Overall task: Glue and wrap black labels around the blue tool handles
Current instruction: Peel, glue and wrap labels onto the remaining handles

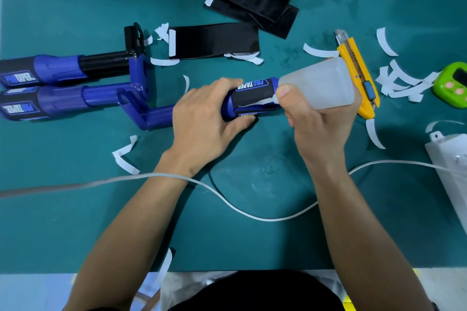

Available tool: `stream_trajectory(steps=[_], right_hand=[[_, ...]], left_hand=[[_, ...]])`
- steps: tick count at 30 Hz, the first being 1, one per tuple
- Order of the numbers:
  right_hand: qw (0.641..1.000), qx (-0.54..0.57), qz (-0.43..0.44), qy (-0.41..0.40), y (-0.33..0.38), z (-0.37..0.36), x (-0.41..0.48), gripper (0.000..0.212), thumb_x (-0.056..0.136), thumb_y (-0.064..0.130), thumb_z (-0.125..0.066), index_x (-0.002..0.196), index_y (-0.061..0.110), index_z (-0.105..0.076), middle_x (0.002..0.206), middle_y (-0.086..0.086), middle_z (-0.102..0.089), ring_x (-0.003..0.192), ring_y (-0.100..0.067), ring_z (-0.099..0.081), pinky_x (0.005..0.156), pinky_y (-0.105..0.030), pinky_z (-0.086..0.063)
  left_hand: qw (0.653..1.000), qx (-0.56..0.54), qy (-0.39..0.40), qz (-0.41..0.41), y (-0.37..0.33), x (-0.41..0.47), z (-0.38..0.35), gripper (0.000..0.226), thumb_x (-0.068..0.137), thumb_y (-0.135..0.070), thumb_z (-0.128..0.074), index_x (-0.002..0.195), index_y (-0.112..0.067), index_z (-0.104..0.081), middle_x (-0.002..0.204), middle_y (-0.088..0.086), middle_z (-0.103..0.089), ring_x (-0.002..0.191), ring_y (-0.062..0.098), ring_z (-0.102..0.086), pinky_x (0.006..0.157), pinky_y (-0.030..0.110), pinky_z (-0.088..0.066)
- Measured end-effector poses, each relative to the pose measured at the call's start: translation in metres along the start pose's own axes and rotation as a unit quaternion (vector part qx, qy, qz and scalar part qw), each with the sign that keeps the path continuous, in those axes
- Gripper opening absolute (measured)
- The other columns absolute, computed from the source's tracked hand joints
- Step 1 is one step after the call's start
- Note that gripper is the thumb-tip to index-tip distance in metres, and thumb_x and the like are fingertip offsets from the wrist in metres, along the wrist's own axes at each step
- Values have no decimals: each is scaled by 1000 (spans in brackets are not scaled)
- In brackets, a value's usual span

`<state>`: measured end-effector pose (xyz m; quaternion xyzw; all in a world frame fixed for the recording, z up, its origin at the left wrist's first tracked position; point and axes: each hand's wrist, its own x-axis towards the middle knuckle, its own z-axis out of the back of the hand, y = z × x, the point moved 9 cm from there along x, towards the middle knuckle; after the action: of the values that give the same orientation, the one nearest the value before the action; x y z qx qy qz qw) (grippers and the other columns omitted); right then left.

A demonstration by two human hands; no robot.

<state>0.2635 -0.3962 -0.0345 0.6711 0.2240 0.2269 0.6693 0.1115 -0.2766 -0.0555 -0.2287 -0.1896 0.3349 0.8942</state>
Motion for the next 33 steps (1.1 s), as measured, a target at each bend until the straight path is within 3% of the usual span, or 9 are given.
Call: stream_trajectory(steps=[10, 15, 20, 33], right_hand=[[1000, -5, 13, 5, 5, 2, 1, 22, 85, 26, -72, 78, 9, -62, 70, 8, -58, 57, -15, -54, 59, -21, -42], [1000, 2, 16, -1, 6, 3, 1, 22, 84, 25, -72, 79, 5, -64, 69, 8, -59, 56, -11, -55, 59, -19, -43], [1000, 8, 11, -7, 6, 6, 1, 17, 83, 25, -73, 75, 13, -63, 64, 8, -59, 56, -11, -56, 58, -20, -43], [1000, 2, 29, -10, 14, 8, 2, 14, 84, 23, -73, 75, 19, -63, 64, 12, -61, 57, -11, -57, 59, -20, -44]], left_hand=[[1000, -1, -4, -2, 1, -1, 0, 57, 78, -56, -81, 122, -23, -67, 103, -10, -74, 86, 20, -65, 79, 31, -38], [1000, -6, -10, -5, 2, -1, -1, 56, 78, -57, -80, 121, -24, -66, 102, -11, -74, 86, 15, -60, 78, 24, -32], [1000, -7, -13, -9, 2, -2, -1, 57, 78, -57, -79, 121, -23, -66, 102, -10, -74, 87, 12, -58, 79, 21, -30], [1000, -8, -3, -10, 3, -2, -2, 57, 79, -58, -79, 122, -23, -67, 105, -11, -74, 88, 17, -63, 79, 24, -34]])
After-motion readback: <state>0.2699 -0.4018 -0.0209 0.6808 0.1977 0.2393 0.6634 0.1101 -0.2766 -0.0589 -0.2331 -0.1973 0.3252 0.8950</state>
